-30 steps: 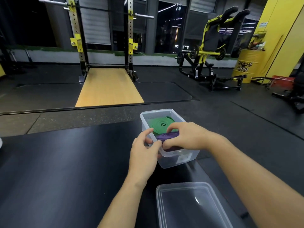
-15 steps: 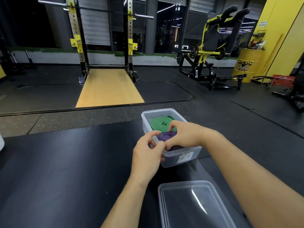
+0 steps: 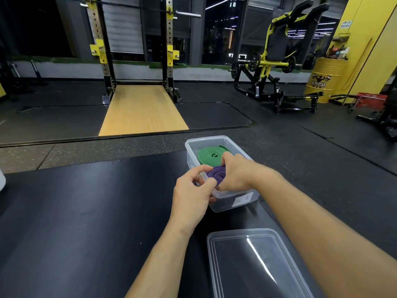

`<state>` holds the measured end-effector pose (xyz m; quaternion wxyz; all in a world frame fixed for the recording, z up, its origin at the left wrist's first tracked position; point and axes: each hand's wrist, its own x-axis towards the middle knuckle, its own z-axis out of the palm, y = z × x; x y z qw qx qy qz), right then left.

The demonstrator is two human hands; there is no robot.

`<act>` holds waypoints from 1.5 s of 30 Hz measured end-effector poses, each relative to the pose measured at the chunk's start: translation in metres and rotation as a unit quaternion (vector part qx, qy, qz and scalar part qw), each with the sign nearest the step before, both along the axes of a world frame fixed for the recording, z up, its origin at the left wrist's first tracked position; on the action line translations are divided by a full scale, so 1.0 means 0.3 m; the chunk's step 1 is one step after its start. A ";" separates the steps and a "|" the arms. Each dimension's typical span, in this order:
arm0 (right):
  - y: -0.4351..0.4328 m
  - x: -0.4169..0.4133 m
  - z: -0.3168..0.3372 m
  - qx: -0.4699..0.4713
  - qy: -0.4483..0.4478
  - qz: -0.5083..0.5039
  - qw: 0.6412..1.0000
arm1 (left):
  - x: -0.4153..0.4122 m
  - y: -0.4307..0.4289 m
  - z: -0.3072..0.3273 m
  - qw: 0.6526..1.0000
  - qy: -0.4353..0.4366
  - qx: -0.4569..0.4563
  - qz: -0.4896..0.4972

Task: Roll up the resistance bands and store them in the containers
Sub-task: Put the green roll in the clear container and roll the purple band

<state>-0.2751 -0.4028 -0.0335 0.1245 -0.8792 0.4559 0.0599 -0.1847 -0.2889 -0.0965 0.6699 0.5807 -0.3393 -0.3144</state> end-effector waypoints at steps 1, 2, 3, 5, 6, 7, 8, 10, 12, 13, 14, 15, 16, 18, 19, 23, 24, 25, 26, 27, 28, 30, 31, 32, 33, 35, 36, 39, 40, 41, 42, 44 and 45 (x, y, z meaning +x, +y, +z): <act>-0.002 0.004 0.002 0.009 0.009 -0.004 1.000 | 0.000 -0.001 0.000 1.000 0.002 -0.001 0.000; -0.004 0.009 0.001 0.018 0.020 -0.009 1.000 | 0.001 -0.001 -0.002 1.000 0.005 -0.002 0.001; -0.002 0.012 0.002 0.024 0.030 -0.014 0.999 | 0.001 0.000 -0.002 1.000 0.009 -0.004 0.001; -0.005 0.020 0.007 0.032 0.048 -0.017 0.998 | -0.001 0.000 -0.001 1.000 0.014 -0.007 -0.002; -0.008 0.024 0.009 0.035 0.056 -0.016 0.998 | -0.002 0.000 -0.002 1.000 0.016 -0.007 -0.003; -0.009 0.028 0.011 0.039 0.065 -0.016 0.997 | -0.002 0.001 -0.003 1.000 0.016 -0.006 -0.003; -0.010 0.032 0.012 0.041 0.074 -0.015 0.996 | -0.002 0.001 -0.004 1.000 0.016 -0.006 -0.002; -0.014 0.039 0.012 0.040 0.085 -0.014 0.995 | -0.001 0.000 -0.006 1.000 0.016 -0.005 0.001; -0.019 0.037 0.005 0.042 0.079 -0.015 0.996 | 0.000 0.001 -0.005 1.000 0.014 -0.001 0.001; -0.021 0.031 0.002 0.043 0.070 -0.017 0.996 | 0.002 0.002 -0.005 1.000 0.012 0.000 0.001; -0.024 0.027 0.003 0.043 0.058 -0.018 0.997 | 0.003 0.001 -0.005 1.000 0.011 0.000 0.002; -0.027 0.022 0.000 0.046 0.050 -0.019 0.998 | 0.005 0.002 -0.006 1.000 0.012 0.000 0.004; -0.029 0.017 -0.003 0.050 0.044 -0.021 0.998 | 0.005 0.002 -0.006 1.000 0.013 0.000 0.005; -0.032 0.013 -0.005 0.052 0.039 -0.020 0.998 | 0.006 0.000 -0.008 1.000 0.008 0.003 0.007; -0.032 0.011 -0.005 0.051 0.037 -0.019 0.998 | 0.008 0.000 -0.011 1.000 0.005 0.006 0.008; -0.028 -0.007 0.020 0.063 -0.004 0.007 0.998 | 0.009 -0.003 -0.016 1.000 -0.002 0.001 0.007; -0.027 -0.012 0.029 0.078 -0.020 0.010 0.997 | 0.009 -0.004 -0.017 1.000 -0.009 0.003 0.009; -0.027 -0.015 0.035 0.091 -0.031 0.010 0.995 | 0.010 -0.004 -0.018 1.000 -0.018 0.006 0.010; -0.028 -0.016 0.039 0.099 -0.038 0.009 0.994 | 0.011 -0.005 -0.018 1.000 -0.028 0.010 0.008; -0.028 -0.014 0.041 0.098 -0.040 0.006 0.994 | 0.012 -0.004 -0.021 0.999 -0.041 0.014 0.005; -0.025 -0.010 0.041 0.091 -0.040 0.003 0.995 | 0.014 -0.005 -0.023 0.998 -0.059 0.018 0.000; -0.017 -0.007 0.026 0.060 -0.036 0.005 0.998 | 0.016 -0.003 -0.028 0.995 -0.099 0.027 -0.010; -0.016 -0.007 0.016 0.044 -0.038 0.005 0.998 | 0.016 -0.003 -0.029 0.993 -0.115 0.028 -0.014; -0.014 -0.008 0.006 0.034 -0.044 0.005 0.998 | 0.015 -0.003 -0.031 0.992 -0.125 0.029 -0.017; -0.013 -0.009 -0.001 0.028 -0.051 0.004 0.998 | 0.014 -0.003 -0.031 0.991 -0.129 0.030 -0.017; -0.010 -0.010 -0.010 0.017 -0.056 0.003 0.998 | 0.013 -0.004 -0.030 0.991 -0.132 0.032 -0.017; -0.009 -0.008 -0.014 0.015 -0.053 0.001 0.998 | 0.014 -0.003 -0.029 0.991 -0.132 0.033 -0.019; -0.002 0.000 -0.014 0.012 -0.032 -0.007 0.999 | 0.015 -0.004 -0.028 0.991 -0.124 0.037 -0.025; -0.003 0.004 -0.012 0.014 -0.016 -0.011 1.000 | 0.015 -0.004 -0.027 0.992 -0.117 0.034 -0.026; -0.005 0.009 -0.010 0.021 0.005 -0.016 1.000 | 0.013 -0.004 -0.026 0.993 -0.109 0.029 -0.027; -0.008 0.014 -0.006 0.029 0.031 -0.019 0.999 | 0.011 -0.005 -0.025 0.994 -0.101 0.025 -0.026; -0.013 0.027 0.002 0.036 0.079 -0.021 0.996 | 0.007 -0.005 -0.025 0.995 -0.091 0.023 -0.021; -0.018 0.035 0.008 0.034 0.101 -0.021 0.994 | 0.007 -0.006 -0.027 0.996 -0.088 0.025 -0.020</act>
